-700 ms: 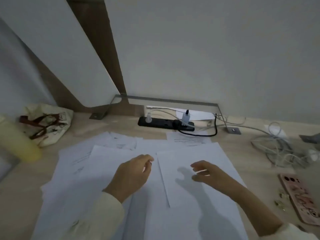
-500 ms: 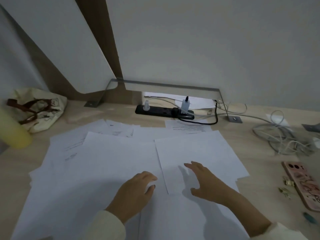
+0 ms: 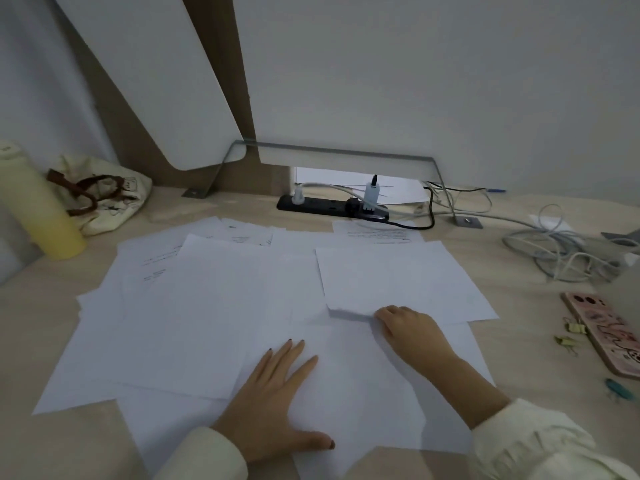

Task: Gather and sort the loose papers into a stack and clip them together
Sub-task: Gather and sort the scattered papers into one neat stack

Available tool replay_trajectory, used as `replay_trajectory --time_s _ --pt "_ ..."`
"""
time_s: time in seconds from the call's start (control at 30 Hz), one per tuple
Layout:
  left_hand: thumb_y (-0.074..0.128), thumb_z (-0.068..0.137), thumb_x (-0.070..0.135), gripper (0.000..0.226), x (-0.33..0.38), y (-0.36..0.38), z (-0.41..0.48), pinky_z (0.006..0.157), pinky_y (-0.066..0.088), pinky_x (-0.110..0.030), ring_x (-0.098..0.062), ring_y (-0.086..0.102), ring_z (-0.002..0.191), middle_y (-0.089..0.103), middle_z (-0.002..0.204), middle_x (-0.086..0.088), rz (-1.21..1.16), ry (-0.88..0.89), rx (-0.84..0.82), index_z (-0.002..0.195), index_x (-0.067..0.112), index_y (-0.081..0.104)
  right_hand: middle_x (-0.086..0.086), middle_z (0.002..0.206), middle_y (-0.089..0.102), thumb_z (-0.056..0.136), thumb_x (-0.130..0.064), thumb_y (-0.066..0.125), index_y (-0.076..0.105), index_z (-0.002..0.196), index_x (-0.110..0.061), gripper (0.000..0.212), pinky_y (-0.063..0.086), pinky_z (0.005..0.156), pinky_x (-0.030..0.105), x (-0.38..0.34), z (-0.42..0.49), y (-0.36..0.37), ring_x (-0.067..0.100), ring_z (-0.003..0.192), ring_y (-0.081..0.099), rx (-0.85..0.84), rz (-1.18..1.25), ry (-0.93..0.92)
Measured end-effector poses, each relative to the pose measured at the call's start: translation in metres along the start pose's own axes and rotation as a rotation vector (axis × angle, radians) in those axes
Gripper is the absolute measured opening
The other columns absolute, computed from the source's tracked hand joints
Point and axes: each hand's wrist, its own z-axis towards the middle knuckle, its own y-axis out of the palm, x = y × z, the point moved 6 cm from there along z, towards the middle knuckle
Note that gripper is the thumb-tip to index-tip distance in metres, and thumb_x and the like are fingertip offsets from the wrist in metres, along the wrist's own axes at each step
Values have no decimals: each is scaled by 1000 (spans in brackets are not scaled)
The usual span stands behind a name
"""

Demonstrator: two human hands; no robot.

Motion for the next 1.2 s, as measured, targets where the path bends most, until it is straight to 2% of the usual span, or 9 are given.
replay_trajectory --time_s 0.1,0.3,0.4,0.5,0.7,0.87,1.0,1.07,1.2 --pt "31 47 94 117 -1 2 -8 99 -30 -12 10 -42 123 -37 141 17 -21 -27 -55 141 40 -15 11 84 63 93 -10 38 58 93 -4 21 23 47 25 -13 -12 -12 24 68 50 89 107 -4" --pt "26 46 90 118 -2 2 -17 110 -10 -14 4 -18 135 -25 143 22 -167 -139 20 133 32 -29 -8 61 40 91 -26 37 38 72 -20 20 16 40 13 -55 -65 -29 12 50 38 174 261 -76" --pt "46 58 77 109 6 -3 -21 109 5 -8 6 4 136 -3 143 30 -455 -157 80 139 36 -15 -3 108 57 96 -38 36 49 110 -18 28 44 70 24 -63 -81 -16 14 92 55 -20 319 -75" --pt "64 82 35 85 2 -8 -20 111 18 -17 -4 21 138 19 147 17 -837 -254 193 143 33 4 -9 150 29 88 -54 43 34 137 -25 58 28 107 23 -67 -93 -7 11 137 28 -171 295 -70" --pt "60 88 15 46 -20 -17 -5 85 46 -31 -23 56 104 54 123 -10 -1278 -595 234 129 11 38 -12 152 25 87 -56 43 26 143 -28 65 6 105 12 -71 -101 -6 7 141 20 -117 286 -94" --pt "53 90 8 11 2 -23 0 74 53 -33 -20 61 78 64 92 -9 -1158 -497 94 98 8 61 -14 154 18 88 -45 37 18 145 -31 62 -5 113 18 -76 -106 3 3 143 11 -116 287 -108" --pt "53 92 13 19 16 -43 -4 55 56 -23 -20 63 80 66 96 -10 -1291 -408 171 108 7 61 -14 151 26 87 -30 38 21 145 -31 60 13 108 12 -62 -106 -6 6 139 26 -7 393 11" --pt "52 92 25 24 20 -53 -6 63 59 -28 -21 68 85 68 103 -11 -1369 -338 197 108 11 62 -22 133 39 83 -30 40 34 139 -34 57 31 98 13 -50 -104 -21 2 124 41 77 492 117" --pt "54 82 54 34 14 -74 -12 95 48 -36 -13 65 103 66 119 2 -1356 -289 366 106 31 60 -14 100 62 97 -15 43 50 111 -38 28 39 62 8 -35 -96 -60 1 80 56 276 683 264"
